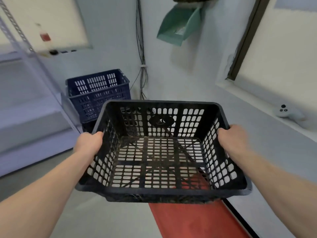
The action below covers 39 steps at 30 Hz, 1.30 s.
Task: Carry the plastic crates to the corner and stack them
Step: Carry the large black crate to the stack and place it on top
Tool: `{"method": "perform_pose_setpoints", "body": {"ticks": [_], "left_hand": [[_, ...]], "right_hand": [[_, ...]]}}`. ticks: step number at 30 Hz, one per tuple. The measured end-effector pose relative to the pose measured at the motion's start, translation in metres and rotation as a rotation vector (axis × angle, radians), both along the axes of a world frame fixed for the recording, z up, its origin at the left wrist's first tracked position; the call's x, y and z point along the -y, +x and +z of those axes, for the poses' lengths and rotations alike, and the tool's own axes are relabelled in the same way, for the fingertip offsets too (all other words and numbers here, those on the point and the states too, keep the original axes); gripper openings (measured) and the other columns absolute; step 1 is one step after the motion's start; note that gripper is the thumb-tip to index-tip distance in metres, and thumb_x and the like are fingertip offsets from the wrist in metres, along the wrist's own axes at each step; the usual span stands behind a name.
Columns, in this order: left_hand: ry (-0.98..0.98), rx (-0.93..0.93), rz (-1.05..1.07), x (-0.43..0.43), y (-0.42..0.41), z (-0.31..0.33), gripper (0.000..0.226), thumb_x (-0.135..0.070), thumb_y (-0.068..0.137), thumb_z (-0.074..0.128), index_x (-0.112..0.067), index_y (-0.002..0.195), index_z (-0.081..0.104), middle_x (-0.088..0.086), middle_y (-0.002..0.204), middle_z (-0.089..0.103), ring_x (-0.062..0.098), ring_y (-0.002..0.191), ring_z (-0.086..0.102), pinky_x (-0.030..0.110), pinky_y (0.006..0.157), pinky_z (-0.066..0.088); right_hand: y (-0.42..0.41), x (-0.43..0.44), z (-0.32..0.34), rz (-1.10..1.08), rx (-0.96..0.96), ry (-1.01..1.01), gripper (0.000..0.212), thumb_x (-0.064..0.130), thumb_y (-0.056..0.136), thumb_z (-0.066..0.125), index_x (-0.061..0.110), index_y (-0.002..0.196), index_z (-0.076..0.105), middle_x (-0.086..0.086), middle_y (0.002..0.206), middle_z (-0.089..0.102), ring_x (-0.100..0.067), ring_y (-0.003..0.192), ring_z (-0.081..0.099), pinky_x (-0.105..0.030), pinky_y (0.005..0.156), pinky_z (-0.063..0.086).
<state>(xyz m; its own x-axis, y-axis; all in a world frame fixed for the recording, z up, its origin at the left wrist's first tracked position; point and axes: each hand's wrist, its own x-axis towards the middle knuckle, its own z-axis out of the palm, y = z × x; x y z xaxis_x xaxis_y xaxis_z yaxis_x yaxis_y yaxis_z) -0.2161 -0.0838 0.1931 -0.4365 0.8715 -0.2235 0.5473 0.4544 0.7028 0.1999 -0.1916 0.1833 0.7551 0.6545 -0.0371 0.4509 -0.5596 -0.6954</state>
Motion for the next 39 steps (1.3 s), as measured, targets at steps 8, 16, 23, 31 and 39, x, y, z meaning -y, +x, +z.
{"method": "perform_pose_setpoints", "body": {"ticks": [8, 16, 23, 31, 39], "left_hand": [[0.061, 0.025, 0.119, -0.099, -0.062, 0.035, 0.041, -0.040, 0.079, 0.054, -0.003, 0.092, 0.067, 0.017, 0.080, 0.067, 0.036, 0.074, 0.061, 0.037, 0.060, 0.045], [0.122, 0.090, 0.230, -0.227, -0.102, 0.073, 0.036, -0.027, 0.081, 0.058, 0.004, 0.098, 0.064, 0.021, 0.084, 0.067, 0.033, 0.068, 0.058, 0.034, 0.056, 0.044], [0.154, 0.025, 0.315, -0.335, -0.135, 0.114, 0.023, -0.026, 0.079, 0.057, -0.004, 0.071, 0.057, 0.018, 0.070, 0.059, 0.033, 0.064, 0.055, 0.040, 0.074, 0.054], [0.222, 0.144, 0.307, -0.463, -0.193, 0.142, 0.022, -0.017, 0.081, 0.054, 0.001, 0.092, 0.062, 0.019, 0.071, 0.057, 0.033, 0.071, 0.060, 0.037, 0.063, 0.045], [0.211, 0.175, 0.252, -0.584, -0.242, 0.133, 0.021, -0.011, 0.087, 0.054, 0.004, 0.100, 0.059, 0.020, 0.078, 0.054, 0.028, 0.063, 0.051, 0.029, 0.054, 0.038]], "right_hand": [[-0.055, -0.150, 0.035, 0.148, 0.019, 0.078, 0.018, 0.028, 0.078, 0.055, 0.011, 0.073, 0.062, -0.010, 0.071, 0.065, -0.033, 0.068, 0.062, -0.034, 0.057, 0.043], [-0.090, -0.337, 0.082, 0.316, 0.086, 0.113, 0.013, 0.025, 0.080, 0.057, 0.015, 0.080, 0.066, -0.005, 0.075, 0.067, -0.027, 0.070, 0.062, -0.034, 0.061, 0.043], [-0.124, -0.493, 0.134, 0.420, 0.102, 0.143, 0.020, 0.025, 0.074, 0.057, 0.008, 0.068, 0.066, -0.011, 0.068, 0.068, -0.034, 0.069, 0.065, -0.033, 0.060, 0.048], [-0.177, -0.643, 0.168, 0.458, 0.133, 0.147, 0.024, 0.025, 0.076, 0.059, 0.003, 0.077, 0.068, -0.012, 0.072, 0.065, -0.027, 0.064, 0.058, -0.028, 0.053, 0.036], [-0.227, -0.763, 0.156, 0.416, 0.105, 0.160, 0.025, 0.025, 0.073, 0.058, 0.003, 0.081, 0.069, -0.011, 0.076, 0.068, -0.030, 0.065, 0.061, -0.033, 0.059, 0.045]]}}
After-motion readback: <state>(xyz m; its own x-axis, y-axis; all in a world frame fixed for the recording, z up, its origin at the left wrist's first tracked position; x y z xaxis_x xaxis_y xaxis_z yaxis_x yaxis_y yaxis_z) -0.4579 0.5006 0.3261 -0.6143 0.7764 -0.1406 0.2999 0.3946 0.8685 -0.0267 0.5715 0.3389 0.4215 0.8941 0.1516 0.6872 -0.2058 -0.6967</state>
